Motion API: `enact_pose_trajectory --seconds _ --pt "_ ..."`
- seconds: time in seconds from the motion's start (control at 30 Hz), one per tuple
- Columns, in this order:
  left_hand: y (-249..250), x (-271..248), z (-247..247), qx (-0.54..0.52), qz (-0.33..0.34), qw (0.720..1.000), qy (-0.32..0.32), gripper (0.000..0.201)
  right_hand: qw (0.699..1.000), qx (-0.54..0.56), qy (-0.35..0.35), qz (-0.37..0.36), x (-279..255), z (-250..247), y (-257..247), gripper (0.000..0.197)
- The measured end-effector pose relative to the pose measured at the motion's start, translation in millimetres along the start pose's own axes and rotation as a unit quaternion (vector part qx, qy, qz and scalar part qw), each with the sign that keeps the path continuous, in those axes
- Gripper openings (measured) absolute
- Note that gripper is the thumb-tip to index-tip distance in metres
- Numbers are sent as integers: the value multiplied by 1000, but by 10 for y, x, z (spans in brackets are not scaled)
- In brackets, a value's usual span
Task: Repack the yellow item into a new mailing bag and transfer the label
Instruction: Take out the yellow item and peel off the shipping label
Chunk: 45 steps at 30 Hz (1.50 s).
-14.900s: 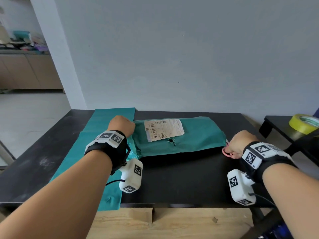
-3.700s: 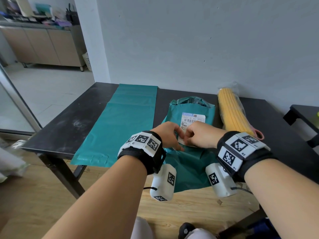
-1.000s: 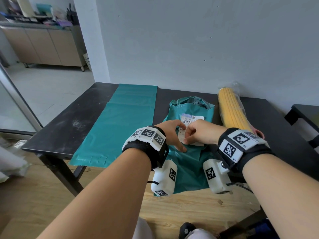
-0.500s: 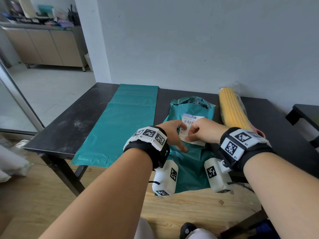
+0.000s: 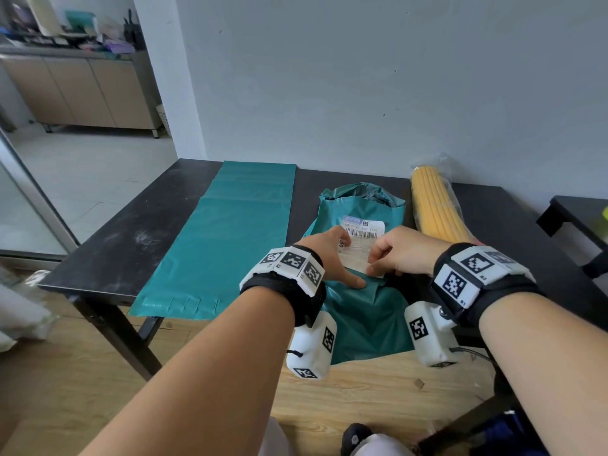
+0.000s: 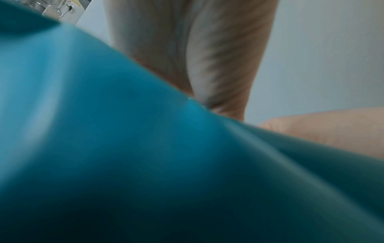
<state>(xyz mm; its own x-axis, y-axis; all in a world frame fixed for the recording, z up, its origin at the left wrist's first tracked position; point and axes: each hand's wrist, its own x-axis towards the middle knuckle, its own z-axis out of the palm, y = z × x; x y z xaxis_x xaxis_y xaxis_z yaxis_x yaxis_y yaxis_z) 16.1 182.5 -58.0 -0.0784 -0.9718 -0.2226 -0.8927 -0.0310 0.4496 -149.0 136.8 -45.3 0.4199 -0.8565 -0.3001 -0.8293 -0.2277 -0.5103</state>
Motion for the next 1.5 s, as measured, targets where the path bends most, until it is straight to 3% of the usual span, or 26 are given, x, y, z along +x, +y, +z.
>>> enact_pose_trajectory --seconds 0.4,0.53,0.67,1.23,1.37,1.5 --pt "-31 9 -11 -6 6 1000 -12 78 1000 5 8 6 42 10 45 11" --pt "-92 42 -59 -23 5 999 -33 78 999 33 -14 8 -10 -46 22 29" --pt "-110 60 -64 -23 7 999 -30 79 999 -46 -6 -21 46 -15 -86 24" --pt "-118 73 -38 -33 16 999 -23 81 996 -77 28 -28 164 80 -228 18" --pt "-84 61 -30 -33 8 999 -22 80 998 -47 10 -35 79 9 -176 27" --pt "-7 58 12 -10 3 1000 6 79 999 -31 -27 -5 -3 -106 -43 16"
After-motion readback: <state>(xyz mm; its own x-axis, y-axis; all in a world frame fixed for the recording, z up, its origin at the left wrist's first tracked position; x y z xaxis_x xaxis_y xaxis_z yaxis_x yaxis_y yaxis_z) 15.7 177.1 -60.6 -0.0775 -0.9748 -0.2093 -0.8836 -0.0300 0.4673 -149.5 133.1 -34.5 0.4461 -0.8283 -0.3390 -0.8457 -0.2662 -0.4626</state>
